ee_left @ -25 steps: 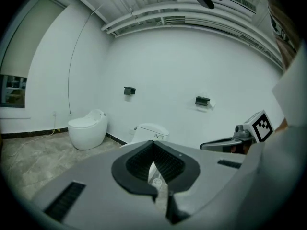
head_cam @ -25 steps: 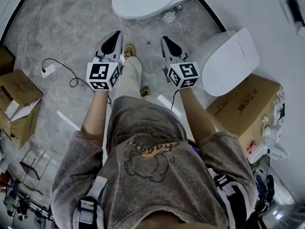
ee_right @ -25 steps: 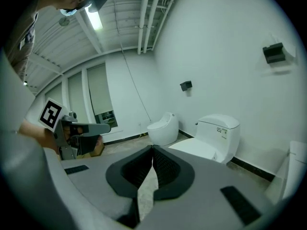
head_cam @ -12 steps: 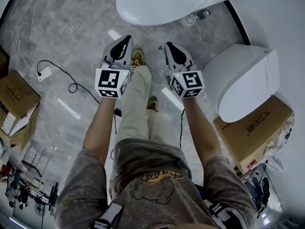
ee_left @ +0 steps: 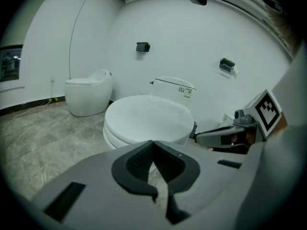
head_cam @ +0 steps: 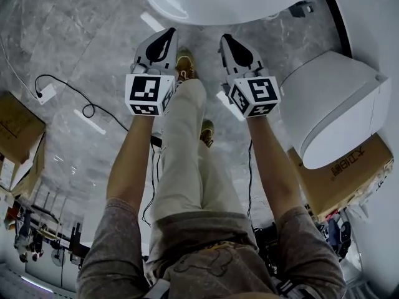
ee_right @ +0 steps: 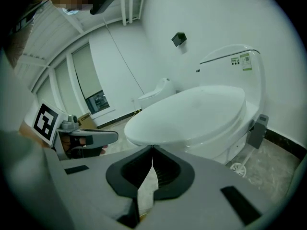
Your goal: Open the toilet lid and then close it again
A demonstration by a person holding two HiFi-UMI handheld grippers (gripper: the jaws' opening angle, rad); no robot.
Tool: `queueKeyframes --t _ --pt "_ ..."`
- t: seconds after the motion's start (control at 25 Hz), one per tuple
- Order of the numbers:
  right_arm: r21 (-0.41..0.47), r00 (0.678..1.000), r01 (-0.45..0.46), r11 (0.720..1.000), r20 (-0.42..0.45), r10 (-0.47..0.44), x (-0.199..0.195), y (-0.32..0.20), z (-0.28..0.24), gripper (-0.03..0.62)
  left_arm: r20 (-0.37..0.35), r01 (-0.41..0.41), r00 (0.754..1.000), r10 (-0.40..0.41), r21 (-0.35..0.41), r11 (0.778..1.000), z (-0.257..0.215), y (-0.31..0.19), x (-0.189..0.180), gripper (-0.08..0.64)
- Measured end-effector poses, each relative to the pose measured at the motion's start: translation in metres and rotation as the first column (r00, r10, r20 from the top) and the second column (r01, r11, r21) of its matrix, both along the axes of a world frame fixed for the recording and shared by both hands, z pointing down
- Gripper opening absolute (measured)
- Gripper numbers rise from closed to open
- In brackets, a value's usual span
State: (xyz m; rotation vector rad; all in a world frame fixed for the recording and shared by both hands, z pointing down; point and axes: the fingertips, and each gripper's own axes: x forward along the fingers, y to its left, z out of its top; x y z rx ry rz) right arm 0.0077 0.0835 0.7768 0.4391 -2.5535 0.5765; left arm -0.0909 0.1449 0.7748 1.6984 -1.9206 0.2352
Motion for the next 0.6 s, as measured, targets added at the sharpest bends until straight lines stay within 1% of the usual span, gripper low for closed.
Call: queueKeyframes --t 0.12,0.2,0.36,0.6 --pt "-0.015 1.000 -0.015 1.000 -0.003 0.014 -0.009 -0.002 0.015 0.028 0.003 -0.014 1.000 0.014 -0.025 1.000 0.021 -0.004 -0.002 0.009" --pt "-0.021 1.000 -0.016 1.000 -0.002 0.016 -0.015 -0.002 0.021 0.028 -0.003 -0.010 1.000 0.010 -0.028 1.000 0.028 -0.007 -0.006 0.009" --pt "-0.026 1.000 -0.010 1.000 0.005 0.010 -0.021 -0.002 0.023 0.027 -0.014 -0.008 1.000 0.008 -0.028 1.000 0.031 -0.011 -0.007 0.009" --pt "-0.039 0.999 -0.027 0.999 0.017 0.028 -0.023 -0.002 0.025 0.026 -0.051 0.002 0.999 -0.002 0.000 1.000 0.029 -0.013 -0.009 0.009"
